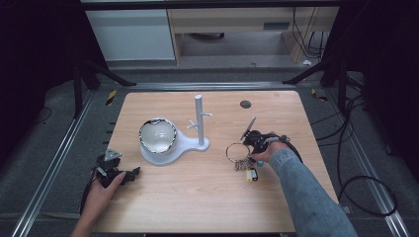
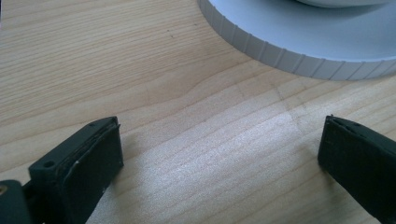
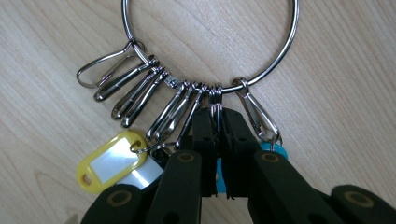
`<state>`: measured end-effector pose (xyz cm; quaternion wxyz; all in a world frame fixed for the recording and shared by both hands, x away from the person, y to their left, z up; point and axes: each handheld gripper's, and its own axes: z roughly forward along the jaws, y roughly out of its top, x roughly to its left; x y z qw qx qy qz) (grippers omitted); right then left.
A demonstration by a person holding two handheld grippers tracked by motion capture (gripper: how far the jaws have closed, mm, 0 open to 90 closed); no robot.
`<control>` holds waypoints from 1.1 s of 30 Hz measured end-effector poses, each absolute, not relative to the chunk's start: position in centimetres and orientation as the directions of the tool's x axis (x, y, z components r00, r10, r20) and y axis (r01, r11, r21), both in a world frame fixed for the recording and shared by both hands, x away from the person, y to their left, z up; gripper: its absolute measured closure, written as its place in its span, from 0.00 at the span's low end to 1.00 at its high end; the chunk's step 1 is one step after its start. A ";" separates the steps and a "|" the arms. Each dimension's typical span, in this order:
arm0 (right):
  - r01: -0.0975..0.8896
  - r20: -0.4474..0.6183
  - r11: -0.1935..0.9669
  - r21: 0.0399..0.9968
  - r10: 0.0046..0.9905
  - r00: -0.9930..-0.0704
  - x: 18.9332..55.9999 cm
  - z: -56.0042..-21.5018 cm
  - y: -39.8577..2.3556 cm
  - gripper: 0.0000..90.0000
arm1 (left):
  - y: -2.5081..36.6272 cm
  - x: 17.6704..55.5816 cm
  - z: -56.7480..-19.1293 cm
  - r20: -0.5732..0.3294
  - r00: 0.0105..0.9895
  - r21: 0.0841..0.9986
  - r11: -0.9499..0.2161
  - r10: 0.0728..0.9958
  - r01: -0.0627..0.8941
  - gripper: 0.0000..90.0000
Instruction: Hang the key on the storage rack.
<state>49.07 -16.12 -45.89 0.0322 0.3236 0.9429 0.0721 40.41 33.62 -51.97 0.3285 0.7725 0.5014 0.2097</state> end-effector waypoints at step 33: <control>0.509 -0.004 0.858 0.064 0.510 -0.860 50.3 -35.9 -13.5 0.95 | 33.6 40.4 -52.0 -0.006 0.408 0.719 -0.280 0.913 0.637 0.00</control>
